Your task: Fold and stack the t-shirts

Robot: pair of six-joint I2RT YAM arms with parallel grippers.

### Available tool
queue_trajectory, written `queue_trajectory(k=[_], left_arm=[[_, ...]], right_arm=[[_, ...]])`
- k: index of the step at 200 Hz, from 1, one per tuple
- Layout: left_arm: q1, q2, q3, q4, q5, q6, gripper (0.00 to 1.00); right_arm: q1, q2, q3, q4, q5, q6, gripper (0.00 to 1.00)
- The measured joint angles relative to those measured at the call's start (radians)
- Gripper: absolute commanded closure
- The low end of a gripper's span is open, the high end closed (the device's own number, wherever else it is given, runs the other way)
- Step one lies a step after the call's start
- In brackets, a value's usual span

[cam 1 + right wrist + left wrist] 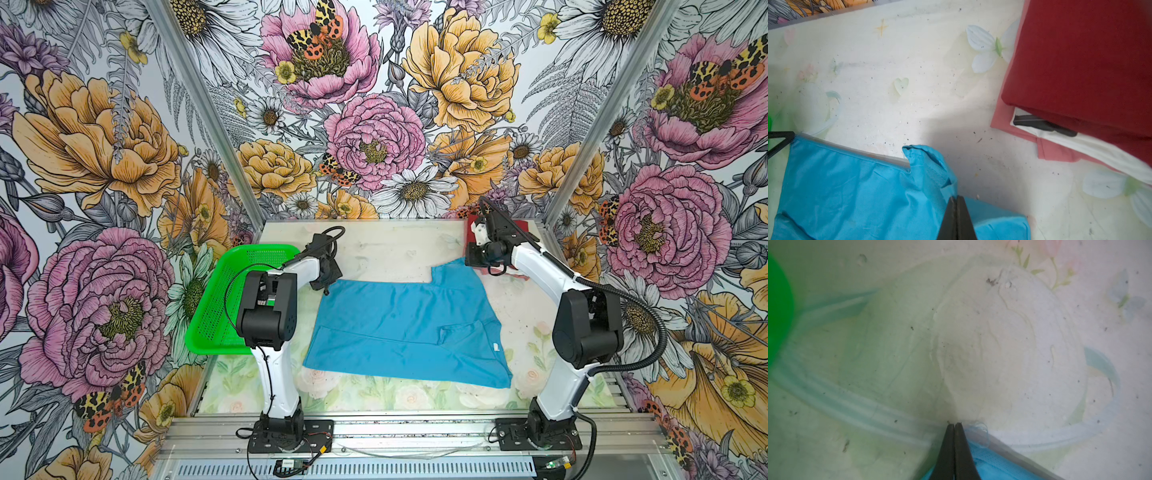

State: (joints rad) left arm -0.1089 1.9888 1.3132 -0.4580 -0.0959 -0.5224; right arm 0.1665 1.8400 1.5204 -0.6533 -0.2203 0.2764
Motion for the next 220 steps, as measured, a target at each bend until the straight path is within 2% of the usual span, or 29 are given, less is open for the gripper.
queue_trajectory(k=[69,112,139,220], left_arm=[[0.016,-0.114,-0.016,0.007,0.008,0.002,1.0],[0.033,-0.167,-0.044,0.013,0.015,0.002,1.0],[0.049,-0.232,-0.085,0.013,0.02,-0.003,1.0],[0.047,-0.392,-0.249,0.013,0.037,-0.028,1.0]], right_arm=[[-0.014,0.134,0.243,-0.008,-0.077,-0.04,1.0],[-0.014,0.145,0.261,-0.018,-0.1,-0.04,1.0],[-0.014,0.064,0.145,-0.018,-0.096,-0.042,1.0],[-0.014,-0.386,-0.259,-0.04,-0.078,-0.031,1.0]])
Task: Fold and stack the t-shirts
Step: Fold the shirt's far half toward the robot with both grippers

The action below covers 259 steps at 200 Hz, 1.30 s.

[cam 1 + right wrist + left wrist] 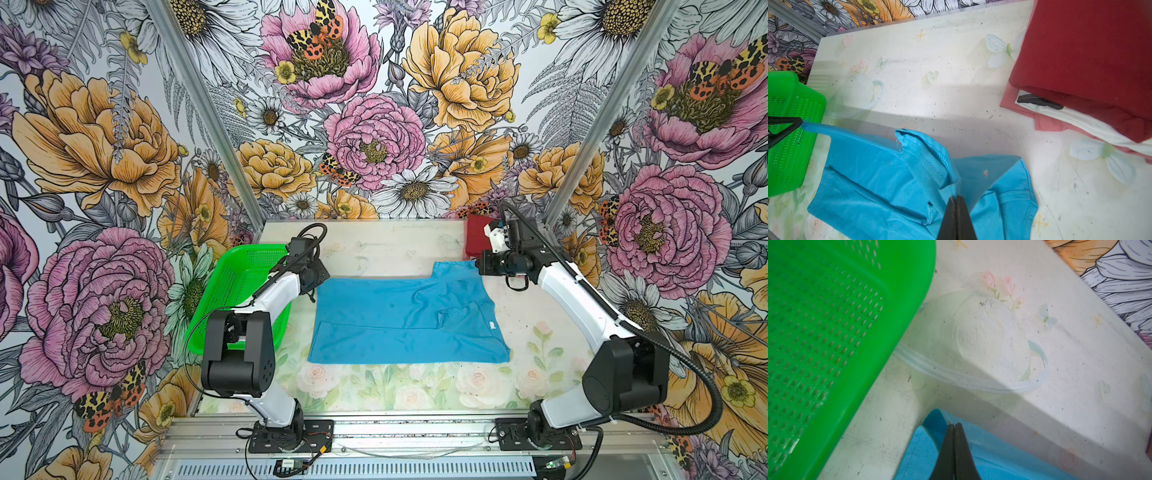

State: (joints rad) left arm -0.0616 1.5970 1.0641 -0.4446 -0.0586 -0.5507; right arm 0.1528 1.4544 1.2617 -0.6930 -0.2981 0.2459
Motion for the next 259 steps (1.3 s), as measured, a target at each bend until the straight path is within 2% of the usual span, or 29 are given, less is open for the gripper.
queue_trajectory(k=[59,128,209,259], left_arm=[[-0.017,-0.163,-0.123,0.0,0.005,-0.001,1.0],[-0.063,-0.383,-0.289,-0.024,0.002,-0.031,1.0],[-0.063,-0.574,-0.423,-0.103,-0.024,-0.073,1.0],[-0.063,-0.618,-0.481,-0.126,-0.023,-0.09,1.0]], right_arm=[[0.027,-0.268,-0.188,-0.026,-0.005,0.052,1.0],[0.18,-0.491,-0.452,-0.123,0.076,0.197,1.0],[0.286,-0.629,-0.508,-0.232,0.285,0.408,1.0],[0.342,-0.614,-0.527,-0.238,0.342,0.473,1.0]])
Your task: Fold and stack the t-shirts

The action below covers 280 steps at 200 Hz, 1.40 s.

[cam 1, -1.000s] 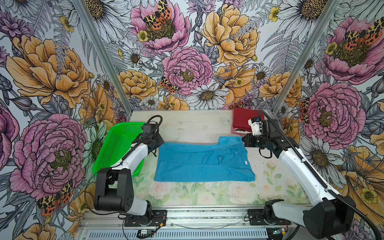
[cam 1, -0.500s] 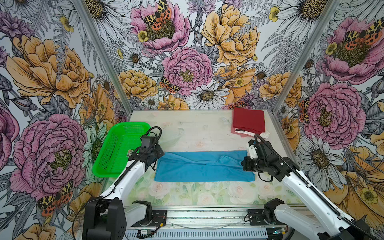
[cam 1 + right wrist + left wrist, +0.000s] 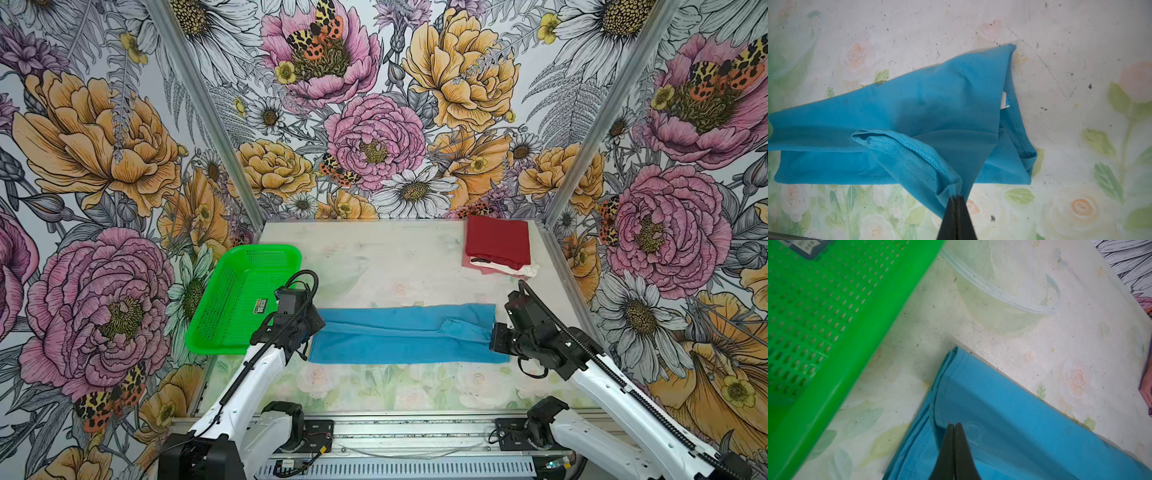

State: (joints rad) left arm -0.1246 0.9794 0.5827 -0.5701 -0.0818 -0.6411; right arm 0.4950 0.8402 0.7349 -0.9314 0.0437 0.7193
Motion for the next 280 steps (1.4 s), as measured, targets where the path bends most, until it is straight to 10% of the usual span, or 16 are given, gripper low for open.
queue_trajectory(k=[45,57,79,99,211,280], left_arm=[[-0.006,-0.001,-0.019,-0.007,0.0,-0.008,1.0],[-0.007,-0.002,-0.02,-0.009,0.0,-0.009,0.82],[-0.007,-0.025,-0.02,-0.017,0.0,-0.017,0.33],[-0.007,-0.057,-0.02,-0.026,0.0,-0.02,0.16],[-0.097,0.065,0.03,0.045,0.136,0.018,0.01],[-0.218,0.231,0.105,0.16,0.212,0.049,0.01]], right_arm=[[0.019,0.016,-0.008,0.0,0.025,0.018,1.0],[0.019,0.025,-0.008,0.0,0.029,0.021,0.98],[0.024,0.033,-0.008,0.0,0.038,0.029,0.64],[0.026,0.031,-0.008,0.0,0.043,0.025,0.45],[0.089,0.289,-0.017,0.129,-0.048,-0.053,0.36],[0.156,0.172,-0.213,0.178,-0.043,0.05,0.37]])
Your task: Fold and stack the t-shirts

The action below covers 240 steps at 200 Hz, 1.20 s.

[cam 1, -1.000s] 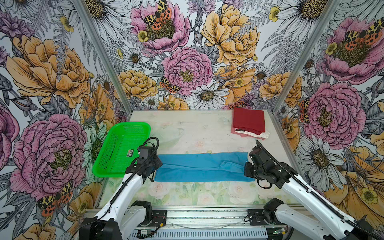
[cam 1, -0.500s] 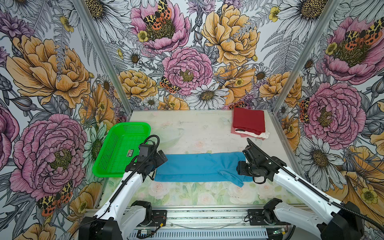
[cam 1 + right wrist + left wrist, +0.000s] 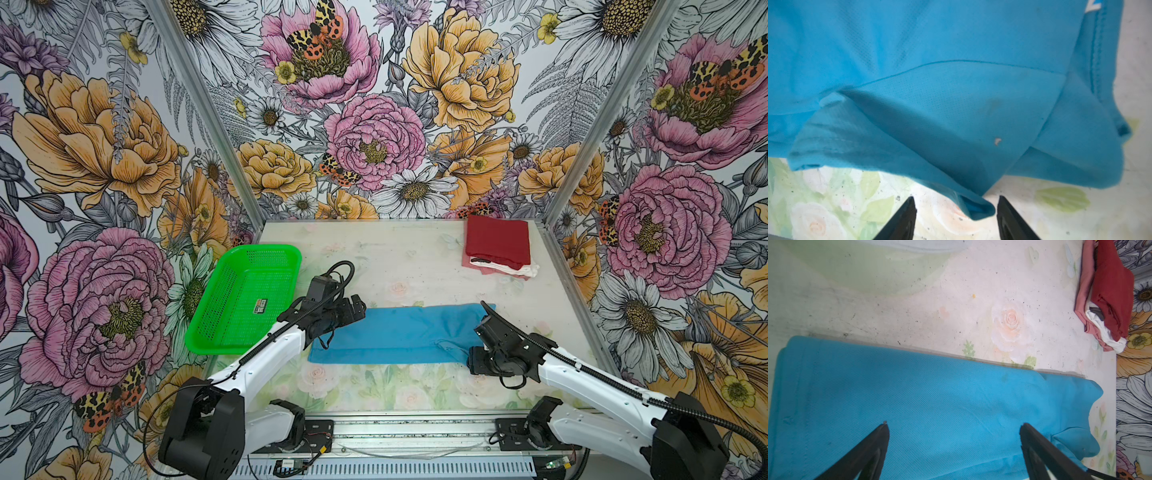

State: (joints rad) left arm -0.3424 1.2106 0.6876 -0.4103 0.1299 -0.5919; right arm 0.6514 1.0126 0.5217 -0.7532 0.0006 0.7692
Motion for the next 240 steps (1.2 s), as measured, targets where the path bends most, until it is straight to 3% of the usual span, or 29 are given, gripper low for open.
queue_trajectory(k=[13,36,49,106,148,160,175,185,203,240], left_arm=[[0.0,0.015,0.0,0.009,0.006,0.0,0.01],[0.0,0.027,0.001,0.019,0.014,0.0,0.01],[0.0,0.026,0.002,0.02,0.014,0.002,0.01],[0.02,0.026,0.003,0.031,0.018,0.019,0.01],[0.031,0.026,0.006,0.035,0.019,0.024,0.01],[0.038,0.026,0.006,0.034,0.019,0.024,0.01],[0.049,0.026,0.008,0.034,0.021,0.027,0.01],[0.058,0.027,0.013,0.034,0.023,0.028,0.01],[0.07,0.027,0.021,0.035,0.025,0.037,0.01],[0.079,0.038,0.039,0.034,0.03,0.05,0.01]], right_arm=[[0.0,-0.002,-0.004,0.014,0.005,0.001,0.45],[0.0,0.037,-0.003,0.044,0.018,0.007,0.81],[0.002,0.064,-0.002,0.049,0.027,0.006,0.93],[0.011,0.081,0.142,0.024,0.059,-0.037,0.99],[-0.056,0.219,0.301,-0.001,0.079,-0.152,0.98],[-0.102,0.28,0.356,-0.009,0.09,-0.194,0.91],[-0.162,0.369,0.436,-0.015,0.11,-0.254,0.47],[-0.191,0.423,0.492,-0.016,0.121,-0.289,0.33],[-0.219,0.478,0.567,-0.016,0.143,-0.336,0.2],[-0.219,0.44,0.583,-0.015,0.135,-0.371,0.19]])
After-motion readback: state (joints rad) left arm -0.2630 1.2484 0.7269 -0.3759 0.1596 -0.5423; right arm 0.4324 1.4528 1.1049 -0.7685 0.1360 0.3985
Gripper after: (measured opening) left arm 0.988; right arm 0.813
